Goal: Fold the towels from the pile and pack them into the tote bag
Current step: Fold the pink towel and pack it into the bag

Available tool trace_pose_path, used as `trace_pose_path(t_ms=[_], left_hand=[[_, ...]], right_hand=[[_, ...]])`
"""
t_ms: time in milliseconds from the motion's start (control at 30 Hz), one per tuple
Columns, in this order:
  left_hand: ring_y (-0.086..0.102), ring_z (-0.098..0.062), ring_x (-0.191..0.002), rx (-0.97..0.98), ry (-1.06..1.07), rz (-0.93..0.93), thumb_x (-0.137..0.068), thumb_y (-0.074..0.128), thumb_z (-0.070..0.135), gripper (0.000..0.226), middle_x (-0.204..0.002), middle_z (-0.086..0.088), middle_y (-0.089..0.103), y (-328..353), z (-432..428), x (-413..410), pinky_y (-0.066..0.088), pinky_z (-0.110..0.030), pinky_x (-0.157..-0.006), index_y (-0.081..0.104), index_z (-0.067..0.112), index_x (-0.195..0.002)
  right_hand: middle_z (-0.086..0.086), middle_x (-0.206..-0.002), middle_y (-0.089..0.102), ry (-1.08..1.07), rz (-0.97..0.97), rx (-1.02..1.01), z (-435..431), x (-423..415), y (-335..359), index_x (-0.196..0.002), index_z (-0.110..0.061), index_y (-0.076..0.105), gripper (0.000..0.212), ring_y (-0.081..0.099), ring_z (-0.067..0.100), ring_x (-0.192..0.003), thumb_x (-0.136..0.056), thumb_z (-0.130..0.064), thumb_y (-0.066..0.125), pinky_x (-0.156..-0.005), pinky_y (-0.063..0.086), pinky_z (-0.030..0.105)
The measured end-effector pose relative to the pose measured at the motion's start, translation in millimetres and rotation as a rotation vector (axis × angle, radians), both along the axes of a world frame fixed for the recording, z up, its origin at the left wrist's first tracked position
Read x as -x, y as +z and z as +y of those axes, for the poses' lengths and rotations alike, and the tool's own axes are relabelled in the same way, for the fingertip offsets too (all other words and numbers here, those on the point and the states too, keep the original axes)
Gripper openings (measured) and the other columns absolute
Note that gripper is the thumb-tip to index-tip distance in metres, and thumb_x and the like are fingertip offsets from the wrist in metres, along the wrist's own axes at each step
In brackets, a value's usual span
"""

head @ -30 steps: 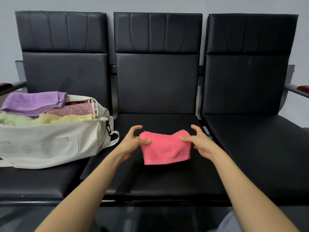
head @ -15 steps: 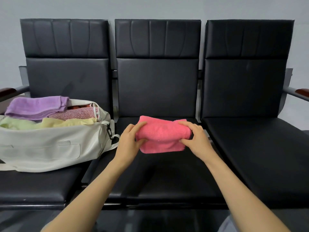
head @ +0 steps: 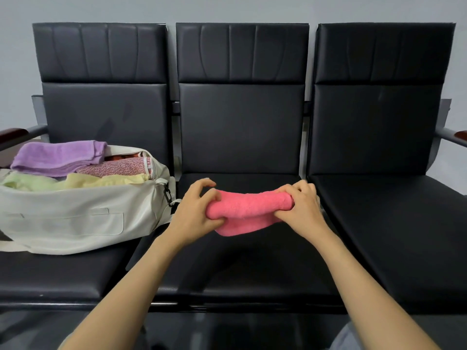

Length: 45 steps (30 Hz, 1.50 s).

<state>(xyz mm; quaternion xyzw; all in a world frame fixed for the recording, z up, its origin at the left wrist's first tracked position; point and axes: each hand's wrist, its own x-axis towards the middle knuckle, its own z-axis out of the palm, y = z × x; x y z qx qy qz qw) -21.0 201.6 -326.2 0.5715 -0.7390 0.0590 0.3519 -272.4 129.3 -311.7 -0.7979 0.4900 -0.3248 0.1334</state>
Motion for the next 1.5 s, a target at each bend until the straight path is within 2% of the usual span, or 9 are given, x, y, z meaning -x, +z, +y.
trace_pose_path(t_ms=[167, 300, 500, 633, 900, 1033, 1133, 1333, 1500], left_hand=[[0.054, -0.002, -0.067, -0.22, 0.011, 0.519, -0.082, 0.069, 0.016, 0.037, -0.083, 0.004, 0.057, 5, 8, 9, 0.048, -0.019, -0.059, 0.038, 0.017, -0.103], [0.058, 0.004, -0.091, -0.261, 0.048, 0.712, -0.093, 0.06, 0.022, 0.037, -0.103, 0.01, 0.053, -2, 4, 15, 0.048, -0.014, -0.072, 0.033, 0.016, -0.119], [0.066, -0.012, -0.105, -0.625, -0.094, 1.01, -0.066, 0.084, 0.037, 0.074, -0.12, -0.003, 0.064, -7, 10, 12, 0.053, -0.019, -0.08, 0.047, 0.013, -0.126], [0.067, -0.014, -0.099, -0.749, -0.046, 0.917, -0.076, 0.075, 0.001, 0.041, -0.111, -0.006, 0.068, 2, 22, 13, 0.053, -0.019, -0.078, 0.057, 0.009, -0.112], [0.061, -0.016, -0.093, -0.497, 0.166, 0.926, -0.087, 0.064, 0.004, 0.039, -0.108, -0.004, 0.062, 43, 31, -26, 0.053, -0.028, -0.074, 0.048, 0.011, -0.122], [0.059, -0.021, -0.106, -0.349, 0.271, 0.877, -0.088, 0.063, 0.008, 0.037, -0.115, -0.006, 0.061, 76, 35, -89, 0.05, -0.034, -0.089, 0.048, 0.012, -0.122], [0.06, -0.017, -0.097, -0.239, 0.393, 0.816, -0.089, 0.062, 0.008, 0.029, -0.105, -0.002, 0.062, 102, 38, -146, 0.049, -0.026, -0.079, 0.051, 0.011, -0.116], [0.057, -0.023, -0.103, -0.061, 0.577, 0.771, -0.092, 0.057, 0.01, 0.033, -0.115, -0.009, 0.06, 133, 39, -255, 0.045, -0.034, -0.091, 0.048, 0.007, -0.123], [0.057, -0.024, -0.087, -0.095, 0.713, 0.887, -0.085, 0.059, 0.014, 0.016, -0.1, -0.012, 0.061, 115, 37, -316, 0.045, -0.036, -0.076, 0.056, 0.009, -0.1]], right_hand=[[-0.005, -0.135, 0.045, 0.092, -0.192, -0.254, 1, 1, 4, -0.126, -0.022, 0.051, 0.047, 0.042, 0.014, -0.129, -0.083, -0.016, 0.068, -0.1, 0.042, 0.033], [-0.005, -0.106, 0.059, 0.129, -0.19, -0.359, 4, -7, -2, -0.115, -0.021, 0.047, 0.025, 0.058, 0.005, -0.089, -0.092, -0.016, 0.056, -0.062, 0.041, 0.015], [0.0, -0.116, 0.054, 0.049, -0.253, -0.447, 1, -13, -10, -0.133, -0.014, 0.041, 0.037, 0.051, 0.01, -0.094, -0.097, -0.019, 0.05, -0.071, 0.042, 0.021], [0.002, -0.123, 0.056, 0.092, -0.296, -0.507, 4, -12, -11, -0.134, -0.015, 0.043, 0.038, 0.055, 0.015, -0.105, -0.097, -0.021, 0.052, -0.089, 0.047, 0.031], [0.002, -0.133, 0.052, 0.185, -0.412, -0.49, 14, -63, 18, -0.138, -0.015, 0.042, 0.044, 0.05, 0.017, -0.118, -0.097, -0.019, 0.054, -0.092, 0.041, 0.028], [0.005, -0.132, 0.053, 0.244, -0.427, -0.451, 3, -139, 51, -0.139, -0.015, 0.041, 0.044, 0.052, 0.018, -0.114, -0.097, -0.019, 0.053, -0.086, 0.042, 0.026], [0.006, -0.126, 0.056, 0.315, -0.414, -0.395, -5, -206, 76, -0.133, -0.012, 0.046, 0.038, 0.051, 0.011, -0.098, -0.097, -0.018, 0.054, -0.074, 0.043, 0.021], [0.007, -0.115, 0.06, 0.445, -0.444, -0.293, -14, -334, 113, -0.123, -0.007, 0.05, 0.03, 0.057, 0.022, -0.105, -0.095, -0.017, 0.056, -0.086, 0.046, 0.033], [0.009, -0.114, 0.057, 0.438, -0.351, -0.438, -21, -398, 85, -0.121, -0.004, 0.043, 0.04, 0.056, 0.027, -0.105, -0.092, -0.025, 0.062, -0.085, 0.044, 0.034]])
